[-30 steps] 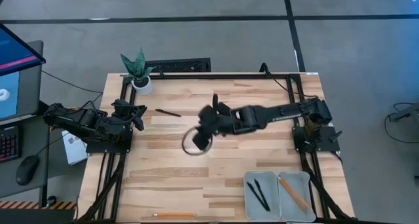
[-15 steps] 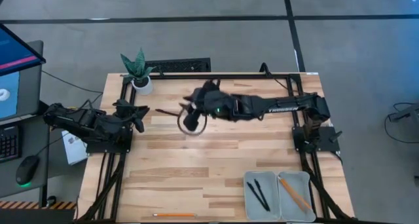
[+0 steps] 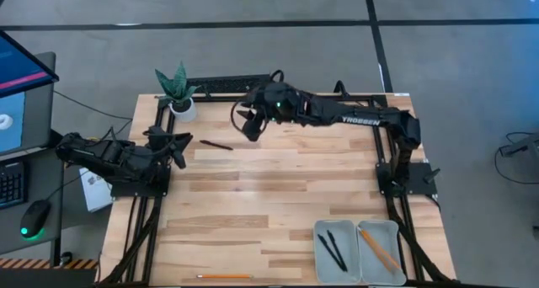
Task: Sort pens & pencils
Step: Put the black pen into the bottom left gray bin
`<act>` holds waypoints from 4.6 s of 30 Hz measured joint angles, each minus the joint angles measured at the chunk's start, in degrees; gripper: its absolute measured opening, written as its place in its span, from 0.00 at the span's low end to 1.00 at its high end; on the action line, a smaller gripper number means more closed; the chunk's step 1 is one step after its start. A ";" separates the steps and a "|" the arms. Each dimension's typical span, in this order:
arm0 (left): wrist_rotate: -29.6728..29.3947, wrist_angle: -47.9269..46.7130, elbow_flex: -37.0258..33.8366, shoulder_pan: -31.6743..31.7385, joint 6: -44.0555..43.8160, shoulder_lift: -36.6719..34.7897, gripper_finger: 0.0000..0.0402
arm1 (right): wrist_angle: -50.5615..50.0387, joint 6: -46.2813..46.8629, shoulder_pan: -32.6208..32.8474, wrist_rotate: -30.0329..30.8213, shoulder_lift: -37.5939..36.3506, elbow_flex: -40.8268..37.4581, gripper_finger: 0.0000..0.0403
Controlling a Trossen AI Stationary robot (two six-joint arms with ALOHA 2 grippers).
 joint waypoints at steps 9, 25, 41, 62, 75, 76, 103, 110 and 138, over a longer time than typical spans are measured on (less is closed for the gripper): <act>-8.79 1.24 0.00 0.00 -0.83 0.00 0.16 | 1.22 -3.44 -8.70 -11.95 0.00 0.00 0.37; -12.05 0.97 0.00 0.00 -2.32 0.00 0.16 | 19.49 2.79 -14.38 -14.20 -18.56 -33.29 0.37; -16.18 0.68 0.00 0.00 -4.39 0.00 0.16 | 23.64 6.76 -14.72 -10.94 -50.02 -61.30 0.37; -12.48 0.66 0.00 0.00 -5.59 0.00 0.21 | 23.70 2.41 -14.85 -11.16 -44.80 -61.75 0.37; -10.77 2.27 0.00 0.00 -28.56 0.00 0.48 | 30.19 1.59 -14.85 -11.20 -44.26 -61.75 0.37; -10.78 2.64 0.00 0.00 -30.51 0.00 0.49 | 30.17 1.59 -14.85 -11.20 -44.26 -61.75 0.37; -4.51 17.72 1.13 3.01 -20.89 3.51 0.50 | 32.57 1.53 -14.85 -11.19 -44.11 -61.75 0.37; -2.05 17.77 8.07 7.45 0.82 13.27 0.50 | 32.59 1.66 -14.85 -11.20 -44.11 -61.75 0.37; 33.75 -14.42 33.24 34.71 48.90 48.30 0.49 | 32.59 1.68 -14.33 -11.22 -44.11 -61.72 0.37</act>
